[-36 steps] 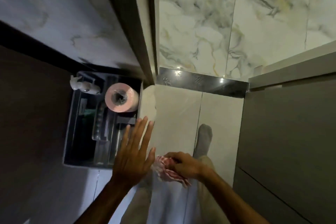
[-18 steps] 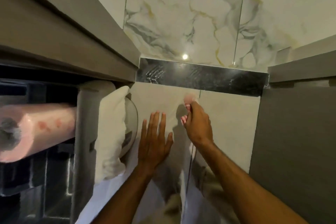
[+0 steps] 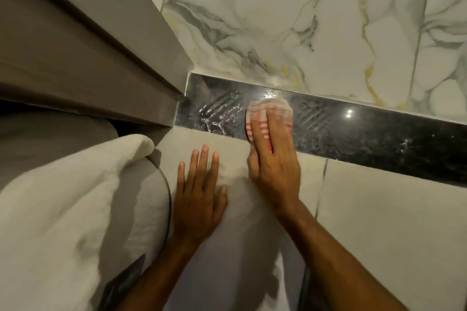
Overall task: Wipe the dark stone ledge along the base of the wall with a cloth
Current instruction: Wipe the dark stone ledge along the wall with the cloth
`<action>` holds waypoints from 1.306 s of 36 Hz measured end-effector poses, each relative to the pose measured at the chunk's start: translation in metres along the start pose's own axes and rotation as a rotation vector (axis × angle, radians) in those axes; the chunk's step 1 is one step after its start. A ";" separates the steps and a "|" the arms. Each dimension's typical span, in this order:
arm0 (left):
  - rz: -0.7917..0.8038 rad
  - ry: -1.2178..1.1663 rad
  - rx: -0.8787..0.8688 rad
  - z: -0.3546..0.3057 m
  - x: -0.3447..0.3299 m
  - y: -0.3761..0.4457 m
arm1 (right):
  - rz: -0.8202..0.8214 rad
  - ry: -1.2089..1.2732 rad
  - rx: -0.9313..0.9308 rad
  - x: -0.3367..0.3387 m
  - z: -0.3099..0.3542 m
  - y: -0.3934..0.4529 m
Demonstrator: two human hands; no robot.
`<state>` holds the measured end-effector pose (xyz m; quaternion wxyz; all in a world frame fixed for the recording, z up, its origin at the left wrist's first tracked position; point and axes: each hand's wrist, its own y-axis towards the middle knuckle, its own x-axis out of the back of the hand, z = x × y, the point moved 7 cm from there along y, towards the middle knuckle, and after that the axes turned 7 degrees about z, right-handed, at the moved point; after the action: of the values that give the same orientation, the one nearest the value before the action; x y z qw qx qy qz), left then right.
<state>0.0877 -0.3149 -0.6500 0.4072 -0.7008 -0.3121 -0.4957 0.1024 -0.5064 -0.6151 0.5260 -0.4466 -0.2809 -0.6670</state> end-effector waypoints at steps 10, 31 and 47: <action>-0.083 -0.028 0.022 0.002 0.002 0.000 | 0.111 0.052 -0.008 -0.027 0.071 0.057; -0.147 -0.029 0.176 0.011 -0.001 -0.005 | 0.235 -0.137 0.411 -0.046 0.080 0.048; -0.160 -0.088 0.204 0.012 -0.005 -0.004 | 0.201 -0.049 0.131 -0.052 0.096 0.075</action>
<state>0.0884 -0.3027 -0.6561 0.4215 -0.6498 -0.4333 -0.4609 0.2053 -0.4232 -0.6258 0.6113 -0.4534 -0.2905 -0.5800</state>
